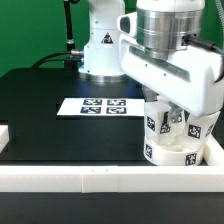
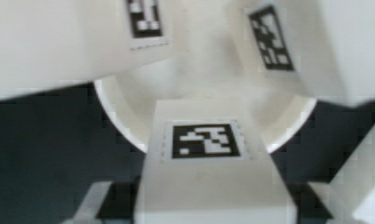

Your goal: Assemble stool

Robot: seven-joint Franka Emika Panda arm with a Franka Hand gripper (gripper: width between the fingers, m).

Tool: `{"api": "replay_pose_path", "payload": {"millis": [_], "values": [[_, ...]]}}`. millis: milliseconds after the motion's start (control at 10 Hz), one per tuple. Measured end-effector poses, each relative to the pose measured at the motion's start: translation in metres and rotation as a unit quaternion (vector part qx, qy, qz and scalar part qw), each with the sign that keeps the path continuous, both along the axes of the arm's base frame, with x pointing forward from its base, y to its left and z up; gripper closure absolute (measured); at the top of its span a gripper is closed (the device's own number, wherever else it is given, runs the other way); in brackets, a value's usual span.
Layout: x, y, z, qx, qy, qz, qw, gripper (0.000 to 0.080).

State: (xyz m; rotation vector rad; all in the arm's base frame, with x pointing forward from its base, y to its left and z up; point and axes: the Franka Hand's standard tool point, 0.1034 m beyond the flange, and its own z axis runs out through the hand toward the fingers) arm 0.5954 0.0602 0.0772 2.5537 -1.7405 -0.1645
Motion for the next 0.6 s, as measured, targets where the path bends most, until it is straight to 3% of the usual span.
{"api": "replay_pose_path", "payload": {"millis": [200,600], "values": [[0.0026,-0.0017,-0.0003,-0.003,-0.006,-0.116,0.993,0.0462],[0.0064,-0.0068,-0.0029,0.026,-0.043,-0.385,0.922,0.0462]]}}
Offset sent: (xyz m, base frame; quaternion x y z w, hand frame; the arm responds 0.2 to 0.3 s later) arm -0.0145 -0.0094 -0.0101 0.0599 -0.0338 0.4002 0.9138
